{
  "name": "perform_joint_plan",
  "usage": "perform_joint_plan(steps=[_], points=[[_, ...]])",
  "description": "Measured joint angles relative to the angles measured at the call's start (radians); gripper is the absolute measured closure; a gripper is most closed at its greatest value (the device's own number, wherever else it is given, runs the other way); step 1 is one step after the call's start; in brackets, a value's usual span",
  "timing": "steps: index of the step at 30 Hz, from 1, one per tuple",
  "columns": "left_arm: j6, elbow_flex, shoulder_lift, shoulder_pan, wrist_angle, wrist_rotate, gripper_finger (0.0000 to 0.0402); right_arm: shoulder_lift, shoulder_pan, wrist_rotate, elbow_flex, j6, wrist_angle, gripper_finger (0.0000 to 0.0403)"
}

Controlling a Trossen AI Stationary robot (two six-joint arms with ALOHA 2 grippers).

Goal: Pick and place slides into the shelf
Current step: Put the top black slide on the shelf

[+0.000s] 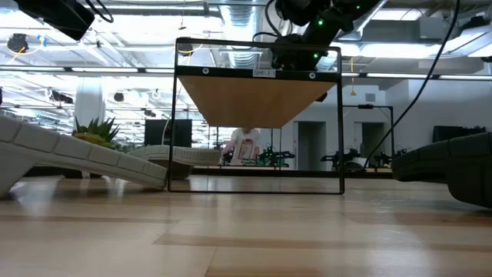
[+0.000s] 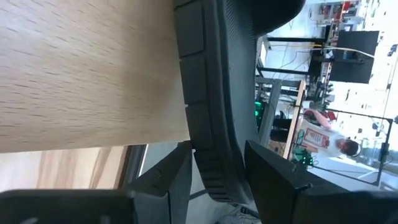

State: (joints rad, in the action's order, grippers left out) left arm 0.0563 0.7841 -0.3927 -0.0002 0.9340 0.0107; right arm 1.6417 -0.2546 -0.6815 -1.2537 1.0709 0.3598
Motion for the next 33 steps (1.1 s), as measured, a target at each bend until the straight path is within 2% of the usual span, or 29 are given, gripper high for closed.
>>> perform_joint_plan(steps=[16, 33], points=[[0.0, 0.0, 0.0, 0.0, 0.0, 0.0, 0.0401, 0.0, 0.006, 0.015, 0.0, -0.102, 0.066, 0.0275], [0.0, 0.0, 0.0, 0.0, 0.0, 0.0, 0.0401, 0.0, 0.026, 0.0, 0.0, -0.105, 0.071, 0.0276]])
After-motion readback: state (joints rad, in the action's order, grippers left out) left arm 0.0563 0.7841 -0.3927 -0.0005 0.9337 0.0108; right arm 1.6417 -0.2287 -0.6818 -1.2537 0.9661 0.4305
